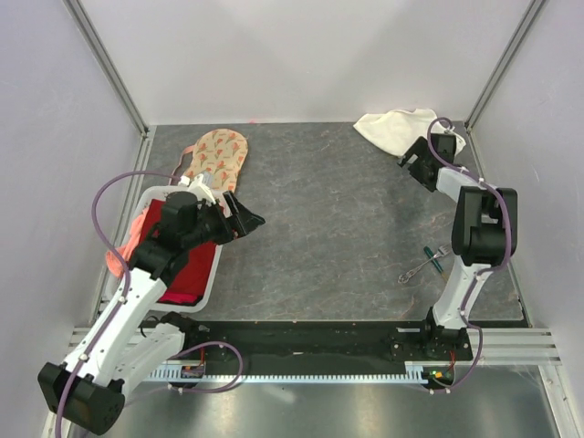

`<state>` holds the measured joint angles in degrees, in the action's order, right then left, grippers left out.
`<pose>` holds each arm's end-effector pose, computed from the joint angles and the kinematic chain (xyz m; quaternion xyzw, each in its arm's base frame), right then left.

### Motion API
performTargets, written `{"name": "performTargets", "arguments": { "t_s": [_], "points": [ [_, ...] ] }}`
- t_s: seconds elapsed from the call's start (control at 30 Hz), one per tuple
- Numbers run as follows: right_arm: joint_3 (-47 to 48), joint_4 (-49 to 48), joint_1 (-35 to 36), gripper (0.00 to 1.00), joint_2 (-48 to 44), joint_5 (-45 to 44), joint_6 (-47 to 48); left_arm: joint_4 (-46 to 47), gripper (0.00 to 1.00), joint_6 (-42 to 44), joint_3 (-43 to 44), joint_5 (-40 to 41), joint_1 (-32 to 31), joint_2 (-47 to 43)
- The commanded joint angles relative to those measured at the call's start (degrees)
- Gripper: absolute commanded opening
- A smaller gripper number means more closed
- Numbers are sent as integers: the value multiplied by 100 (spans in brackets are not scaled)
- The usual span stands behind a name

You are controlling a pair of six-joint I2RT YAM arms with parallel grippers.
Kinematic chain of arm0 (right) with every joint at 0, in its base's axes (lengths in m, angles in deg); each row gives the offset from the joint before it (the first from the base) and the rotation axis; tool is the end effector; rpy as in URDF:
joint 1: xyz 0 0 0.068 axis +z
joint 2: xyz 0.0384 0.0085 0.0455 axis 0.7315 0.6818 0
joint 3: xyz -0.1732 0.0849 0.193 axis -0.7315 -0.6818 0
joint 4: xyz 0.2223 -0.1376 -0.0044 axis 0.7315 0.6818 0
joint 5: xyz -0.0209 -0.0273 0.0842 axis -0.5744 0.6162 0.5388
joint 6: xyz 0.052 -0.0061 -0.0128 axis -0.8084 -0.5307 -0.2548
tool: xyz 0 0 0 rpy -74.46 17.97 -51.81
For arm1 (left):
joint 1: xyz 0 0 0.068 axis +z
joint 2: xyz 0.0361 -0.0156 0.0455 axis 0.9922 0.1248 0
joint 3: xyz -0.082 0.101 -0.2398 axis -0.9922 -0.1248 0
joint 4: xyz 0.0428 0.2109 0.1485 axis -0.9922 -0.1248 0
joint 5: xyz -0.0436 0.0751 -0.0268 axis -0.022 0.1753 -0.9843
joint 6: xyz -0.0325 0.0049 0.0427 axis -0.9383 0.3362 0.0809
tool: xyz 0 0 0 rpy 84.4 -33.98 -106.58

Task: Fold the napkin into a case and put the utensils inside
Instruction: Move the crumpled napkin to the center of the board.

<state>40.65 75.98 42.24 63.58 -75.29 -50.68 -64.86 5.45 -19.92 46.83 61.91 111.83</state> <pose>0.4236 -0.0372 0.1859 0.3230 0.8524 0.0863 0.4020 0.1662 -0.0739 0.3097 -0.0784 0.8430 -0.3694 0.3832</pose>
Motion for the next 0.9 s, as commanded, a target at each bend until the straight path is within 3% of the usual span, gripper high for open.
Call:
{"name": "performTargets", "arguments": {
  "t_s": [0.0, 0.17, 0.27, 0.37, 0.4, 0.47, 0.53, 0.73, 0.87],
  "points": [
    [834, -498, -6, 98, 625, 69, -167, 60, 88, 508, 379, 1, -17, 308],
    [1597, -481, -6, 98, 1320, 105, -159, 122, 81, 623, 493, -78, -25, 502],
    [2011, -402, -23, 85, 1602, 227, -1, 69, 74, 676, 607, -122, -34, 687],
    [2162, -208, -15, 45, 1716, 509, 140, 34, 68, 719, 721, -104, -34, 871],
    [2162, -147, 3, 18, 1708, 596, 175, 25, 66, 772, 765, -69, -25, 924],
    [2031, 124, 125, 5, 1568, 939, 316, -36, 59, 860, 914, -51, -34, 1126],
    [1786, 458, 423, 3, 1166, 1115, 604, -132, 58, 974, 1124, -34, -60, 1310],
    [-638, 460, 1547, 1, -1049, 1712, 501, -388, 58, 1151, 1583, 248, -464, 2057],
    [-2219, 565, 2453, 6, -2394, 2100, 133, -449, 58, 870, 1636, 309, -781, 2479]
  ]
}}
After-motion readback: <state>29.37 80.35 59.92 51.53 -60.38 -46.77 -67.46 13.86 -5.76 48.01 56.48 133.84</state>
